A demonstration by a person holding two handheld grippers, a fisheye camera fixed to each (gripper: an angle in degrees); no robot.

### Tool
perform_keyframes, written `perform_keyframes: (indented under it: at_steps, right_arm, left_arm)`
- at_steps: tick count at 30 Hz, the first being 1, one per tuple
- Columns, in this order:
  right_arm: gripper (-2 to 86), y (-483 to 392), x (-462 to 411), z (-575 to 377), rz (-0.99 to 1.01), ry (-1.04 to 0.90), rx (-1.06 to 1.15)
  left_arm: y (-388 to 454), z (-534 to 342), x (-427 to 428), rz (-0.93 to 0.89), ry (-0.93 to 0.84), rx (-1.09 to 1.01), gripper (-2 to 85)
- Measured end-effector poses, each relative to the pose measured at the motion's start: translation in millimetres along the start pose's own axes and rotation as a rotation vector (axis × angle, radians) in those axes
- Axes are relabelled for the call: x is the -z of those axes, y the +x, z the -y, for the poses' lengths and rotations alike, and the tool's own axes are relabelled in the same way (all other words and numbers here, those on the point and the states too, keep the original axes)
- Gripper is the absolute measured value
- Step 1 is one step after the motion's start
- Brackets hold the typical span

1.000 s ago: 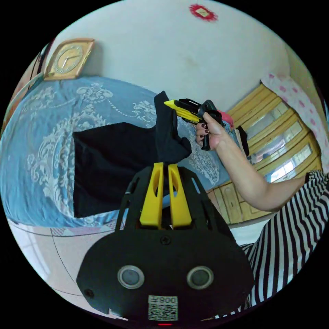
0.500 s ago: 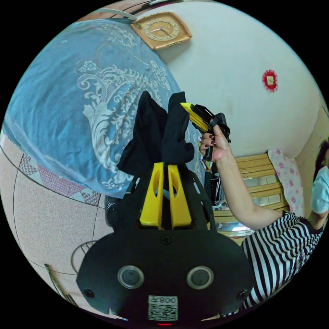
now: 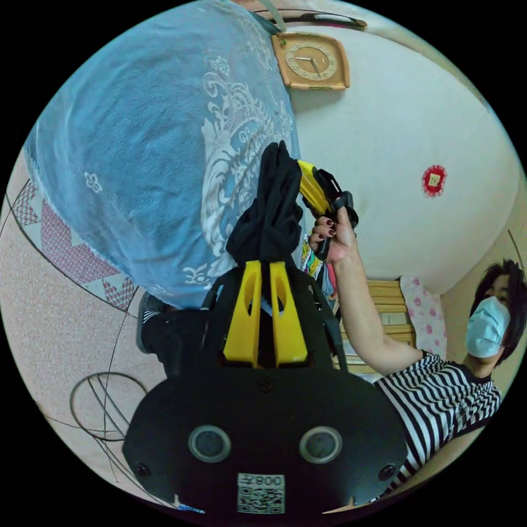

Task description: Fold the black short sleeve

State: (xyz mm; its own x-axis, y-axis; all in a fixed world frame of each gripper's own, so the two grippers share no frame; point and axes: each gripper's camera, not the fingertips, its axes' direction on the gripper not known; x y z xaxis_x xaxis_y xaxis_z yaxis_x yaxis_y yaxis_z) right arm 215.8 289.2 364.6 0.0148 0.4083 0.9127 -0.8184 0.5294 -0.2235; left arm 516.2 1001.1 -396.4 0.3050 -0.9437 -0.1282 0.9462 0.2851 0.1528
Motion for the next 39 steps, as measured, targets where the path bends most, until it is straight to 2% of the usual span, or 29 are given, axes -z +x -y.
perform_keyframes:
  at_steps: [4, 10, 16, 18, 23, 32, 39]
  right_arm:
    - [7.4, -22, 9, -34, -0.005, 0.079, 0.097]
    - [8.7, -51, 16, -152, -0.276, 0.173, 0.159]
    - [10.8, -87, -44, -251, -0.517, 0.163, 0.136]
    - [10.8, -101, -66, -262, -0.594, 0.158, 0.155]
    - [10.7, -137, -130, -270, -0.834, 0.123, 0.279]
    - [2.9, -153, -187, -285, -1.048, 0.081, 0.333]
    - [1.1, -160, -205, -307, -1.147, 0.045, 0.394]
  left_arm:
    - [2, 7, 17, -0.026, 0.011, 0.024, 2.0]
    - [23, 5, 49, 0.037, -0.015, 0.007, 0.5]
    - [81, 14, 42, 0.115, -0.106, -0.206, 0.2]
    - [106, 28, 27, 0.174, -0.135, -0.303, 0.1]
    - [131, 50, 8, 0.292, -0.152, -0.373, 0.1]
    - [145, 64, -14, 0.406, -0.206, -0.362, 0.1]
    - [152, 70, -22, 0.447, -0.212, -0.345, 0.1]
